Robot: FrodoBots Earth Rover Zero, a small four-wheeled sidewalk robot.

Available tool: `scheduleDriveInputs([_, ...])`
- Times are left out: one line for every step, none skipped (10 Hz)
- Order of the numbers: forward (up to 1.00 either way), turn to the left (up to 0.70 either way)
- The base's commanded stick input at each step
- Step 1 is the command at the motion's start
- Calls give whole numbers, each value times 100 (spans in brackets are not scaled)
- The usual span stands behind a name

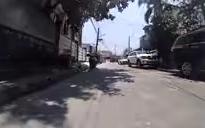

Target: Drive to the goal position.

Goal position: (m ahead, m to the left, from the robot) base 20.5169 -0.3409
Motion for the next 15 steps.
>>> scheduleDriveInputs([100, -4])
scheduleDriveInputs([100, -2])
scheduleDriveInputs([100, 0])
scheduleDriveInputs([100, 0])
scheduleDriveInputs([100, 0])
scheduleDriveInputs([100, 0])
scheduleDriveInputs([100, 0])
scheduleDriveInputs([100, 0])
scheduleDriveInputs([100, 0])
scheduleDriveInputs([100, 0])
scheduleDriveInputs([100, 0])
scheduleDriveInputs([100, 0])
scheduleDriveInputs([100, -12])
scheduleDriveInputs([100, -33])
scheduleDriveInputs([100, -40])
